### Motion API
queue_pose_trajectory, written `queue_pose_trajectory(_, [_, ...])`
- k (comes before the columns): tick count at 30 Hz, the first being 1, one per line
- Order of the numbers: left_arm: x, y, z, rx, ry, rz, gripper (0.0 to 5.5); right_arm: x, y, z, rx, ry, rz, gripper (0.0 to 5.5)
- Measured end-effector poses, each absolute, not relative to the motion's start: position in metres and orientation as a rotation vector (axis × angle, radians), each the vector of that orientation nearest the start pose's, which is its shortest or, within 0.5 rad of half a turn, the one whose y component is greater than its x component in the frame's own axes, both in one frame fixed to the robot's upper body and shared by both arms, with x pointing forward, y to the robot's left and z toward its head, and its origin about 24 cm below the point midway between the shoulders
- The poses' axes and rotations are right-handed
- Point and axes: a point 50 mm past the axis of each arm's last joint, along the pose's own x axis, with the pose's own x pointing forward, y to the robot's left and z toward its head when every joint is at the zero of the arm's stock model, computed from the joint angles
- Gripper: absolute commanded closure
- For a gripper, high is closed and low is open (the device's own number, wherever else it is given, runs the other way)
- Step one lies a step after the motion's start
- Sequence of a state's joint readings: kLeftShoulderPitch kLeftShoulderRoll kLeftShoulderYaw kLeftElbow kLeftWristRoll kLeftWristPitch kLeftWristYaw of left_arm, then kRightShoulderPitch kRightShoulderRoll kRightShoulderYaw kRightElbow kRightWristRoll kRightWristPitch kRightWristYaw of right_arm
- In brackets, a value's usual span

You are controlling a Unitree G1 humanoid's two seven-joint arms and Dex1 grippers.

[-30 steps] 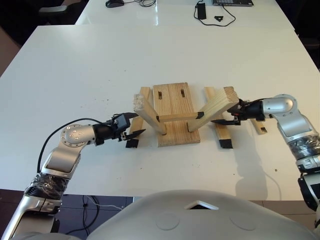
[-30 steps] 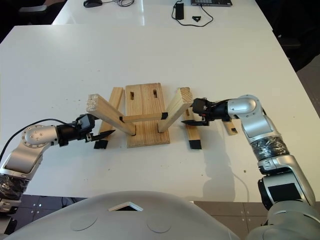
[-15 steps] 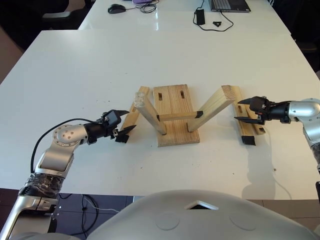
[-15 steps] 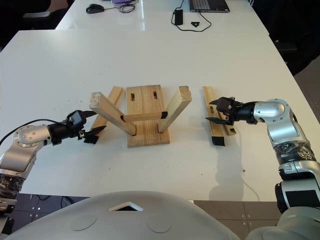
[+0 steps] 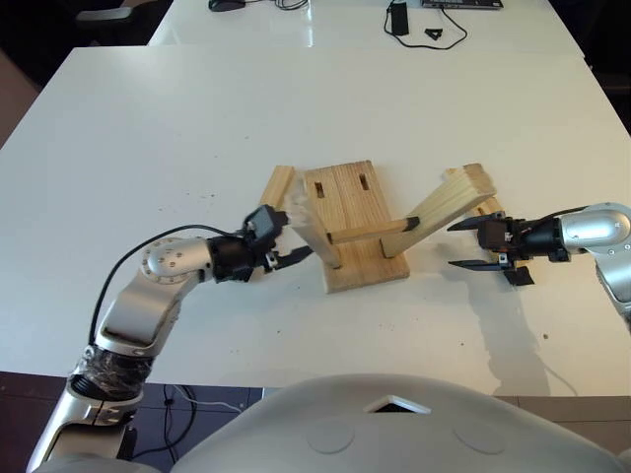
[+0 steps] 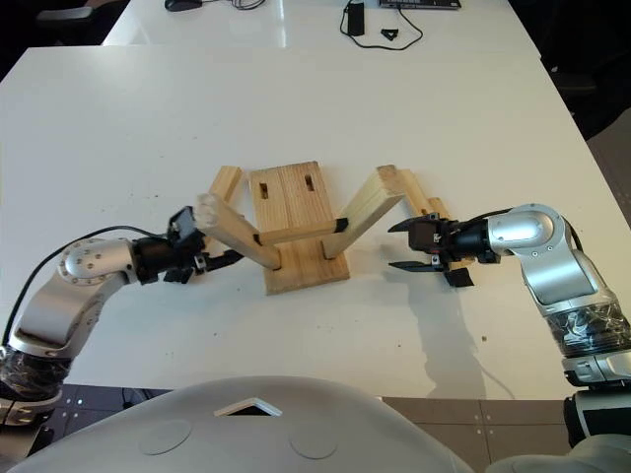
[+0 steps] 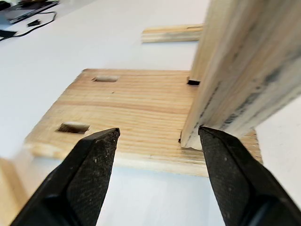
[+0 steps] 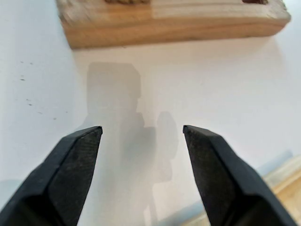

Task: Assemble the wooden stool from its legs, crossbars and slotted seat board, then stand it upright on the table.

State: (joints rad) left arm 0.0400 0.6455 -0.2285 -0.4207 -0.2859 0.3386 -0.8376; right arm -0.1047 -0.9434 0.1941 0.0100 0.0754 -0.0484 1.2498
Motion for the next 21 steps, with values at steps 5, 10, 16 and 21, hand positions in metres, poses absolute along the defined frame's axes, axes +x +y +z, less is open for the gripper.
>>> queue_pose_trajectory(5, [0.205,0.121,0.08,0.308,0.224,-1.233,2.37,0.224,-0.241,0.077,-0.775,0.555,1.385,2.33])
queue_pose_trajectory(10, [0.21,0.098,0.092,0.224,0.195,-1.289,2.37,0.221,-0.236,0.079,-0.748,0.56,1.412,2.33])
queue_pose_trajectory(16, [0.205,0.095,0.112,0.144,0.155,-1.369,2.37,0.223,-0.218,0.077,-0.645,0.493,1.431,2.33])
queue_pose_trajectory(21, [0.207,0.093,0.112,0.143,0.159,-1.377,2.37,0.235,-0.211,0.072,-0.661,0.466,1.396,2.33])
